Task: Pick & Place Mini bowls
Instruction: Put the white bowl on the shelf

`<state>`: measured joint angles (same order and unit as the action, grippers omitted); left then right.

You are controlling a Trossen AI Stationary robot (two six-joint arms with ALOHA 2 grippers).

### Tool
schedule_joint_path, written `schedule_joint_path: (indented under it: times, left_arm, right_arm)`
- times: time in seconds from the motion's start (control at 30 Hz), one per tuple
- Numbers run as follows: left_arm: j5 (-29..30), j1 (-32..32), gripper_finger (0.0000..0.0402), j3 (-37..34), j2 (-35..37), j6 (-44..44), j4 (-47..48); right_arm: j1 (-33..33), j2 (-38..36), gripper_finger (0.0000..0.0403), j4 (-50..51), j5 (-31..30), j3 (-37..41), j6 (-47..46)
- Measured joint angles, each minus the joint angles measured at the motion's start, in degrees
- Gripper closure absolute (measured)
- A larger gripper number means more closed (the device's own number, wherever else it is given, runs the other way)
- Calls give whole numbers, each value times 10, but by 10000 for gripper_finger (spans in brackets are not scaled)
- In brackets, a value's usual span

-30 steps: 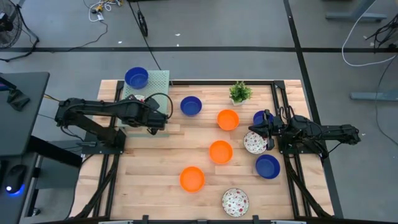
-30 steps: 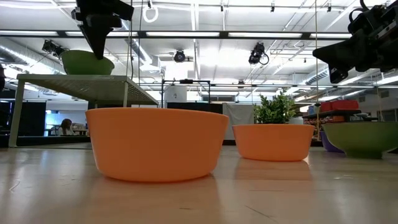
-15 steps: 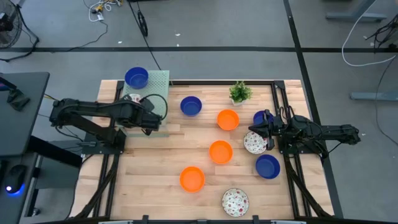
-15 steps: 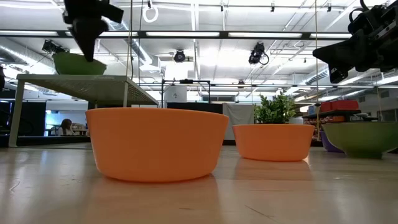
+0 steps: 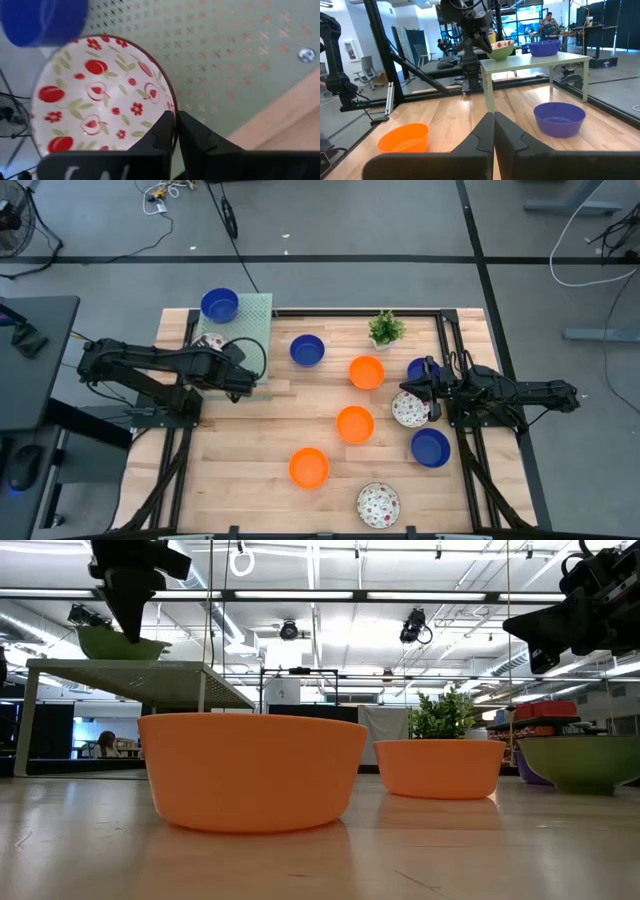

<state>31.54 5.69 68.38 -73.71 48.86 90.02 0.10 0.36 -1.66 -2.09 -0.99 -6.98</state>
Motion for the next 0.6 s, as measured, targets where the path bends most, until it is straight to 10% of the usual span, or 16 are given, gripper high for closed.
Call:
schedule_joint_path:
  times: [0.6]
  left_arm:
    - [2, 0, 243, 0, 0, 1, 0]
  right_arm:
    - [0, 0, 392, 0, 0, 0, 0]
